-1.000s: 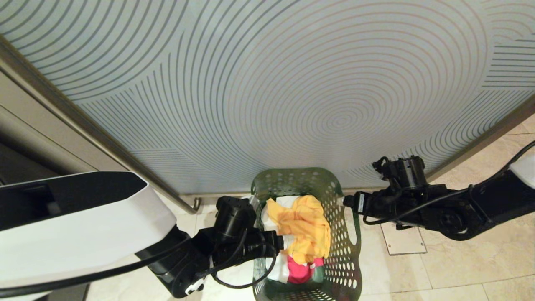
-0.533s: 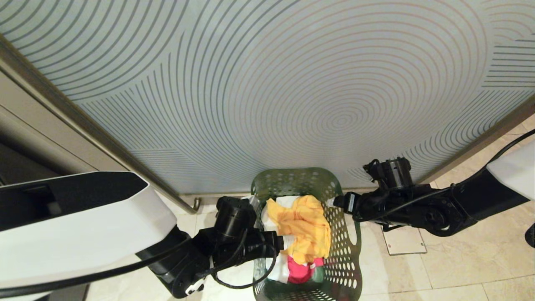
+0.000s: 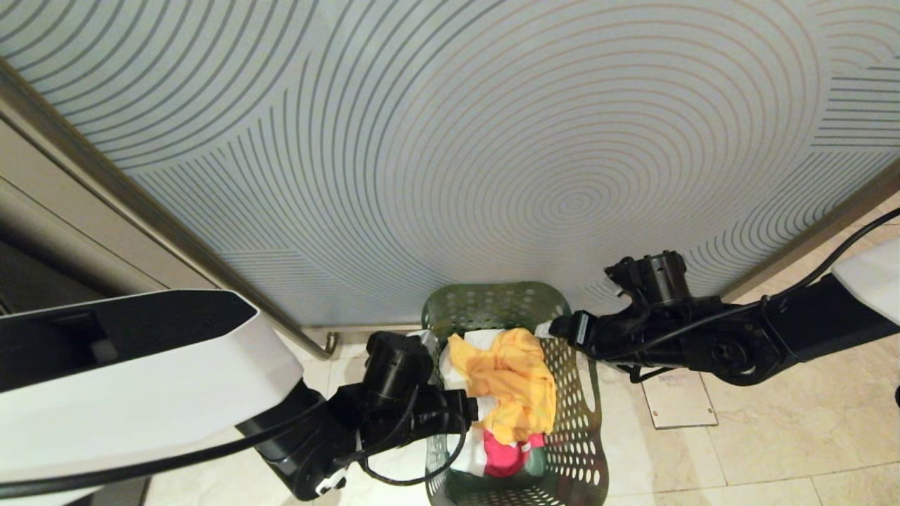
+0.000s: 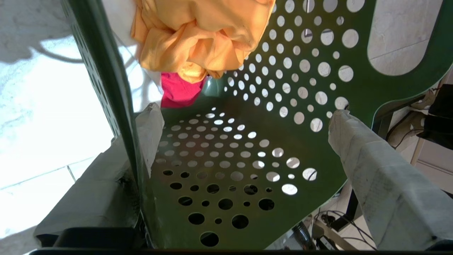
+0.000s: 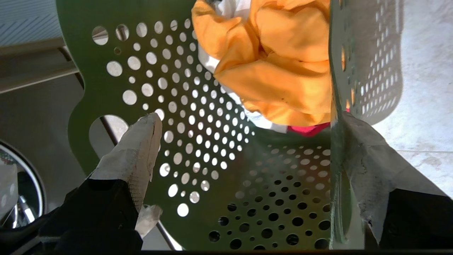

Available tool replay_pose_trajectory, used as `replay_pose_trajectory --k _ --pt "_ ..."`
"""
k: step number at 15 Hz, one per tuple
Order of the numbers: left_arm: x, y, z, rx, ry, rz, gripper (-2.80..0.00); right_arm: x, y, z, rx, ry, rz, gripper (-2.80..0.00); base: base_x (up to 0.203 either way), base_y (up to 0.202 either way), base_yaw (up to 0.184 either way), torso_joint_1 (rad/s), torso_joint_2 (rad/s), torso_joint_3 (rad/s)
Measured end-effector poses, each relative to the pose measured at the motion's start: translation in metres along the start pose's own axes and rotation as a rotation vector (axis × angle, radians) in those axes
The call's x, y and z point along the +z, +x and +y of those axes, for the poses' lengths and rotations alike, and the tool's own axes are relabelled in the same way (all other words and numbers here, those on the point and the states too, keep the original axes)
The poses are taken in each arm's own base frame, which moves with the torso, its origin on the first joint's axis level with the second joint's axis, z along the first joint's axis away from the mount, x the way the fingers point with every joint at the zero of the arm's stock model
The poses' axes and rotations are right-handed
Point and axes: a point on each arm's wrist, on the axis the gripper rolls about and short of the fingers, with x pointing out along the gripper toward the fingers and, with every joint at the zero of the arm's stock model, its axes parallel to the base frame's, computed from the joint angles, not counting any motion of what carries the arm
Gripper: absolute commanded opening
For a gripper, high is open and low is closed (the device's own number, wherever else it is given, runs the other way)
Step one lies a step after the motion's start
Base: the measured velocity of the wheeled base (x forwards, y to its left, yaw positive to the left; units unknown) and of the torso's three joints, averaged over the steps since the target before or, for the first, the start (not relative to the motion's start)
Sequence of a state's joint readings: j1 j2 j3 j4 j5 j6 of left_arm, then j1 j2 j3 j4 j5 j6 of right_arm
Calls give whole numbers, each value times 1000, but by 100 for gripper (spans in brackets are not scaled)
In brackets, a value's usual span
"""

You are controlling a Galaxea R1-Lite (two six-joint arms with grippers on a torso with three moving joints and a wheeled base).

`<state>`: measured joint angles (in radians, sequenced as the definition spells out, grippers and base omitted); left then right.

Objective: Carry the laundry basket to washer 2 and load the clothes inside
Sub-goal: Pick up the clothes basket and put it beside the washing machine

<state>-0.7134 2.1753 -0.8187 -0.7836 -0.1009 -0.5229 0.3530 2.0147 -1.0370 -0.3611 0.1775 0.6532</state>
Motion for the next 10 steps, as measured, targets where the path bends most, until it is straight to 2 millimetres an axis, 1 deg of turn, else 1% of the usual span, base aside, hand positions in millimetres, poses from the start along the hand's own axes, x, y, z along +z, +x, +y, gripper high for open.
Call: replay_pose_trajectory --k 4,7,10 --pt "1 2 0 -2 0 -4 0 -12 6 6 17 -10 46 0 0 0 0 0 0 0" --pt "2 3 0 -4 -1 -6 0 -21 14 1 10 -14 83 0 0 0 0 0 0 0" --pt "6 5 -3 -15 -2 -20 0 -25 19 -2 0 -14 95 0 0 0 0 0 0 0"
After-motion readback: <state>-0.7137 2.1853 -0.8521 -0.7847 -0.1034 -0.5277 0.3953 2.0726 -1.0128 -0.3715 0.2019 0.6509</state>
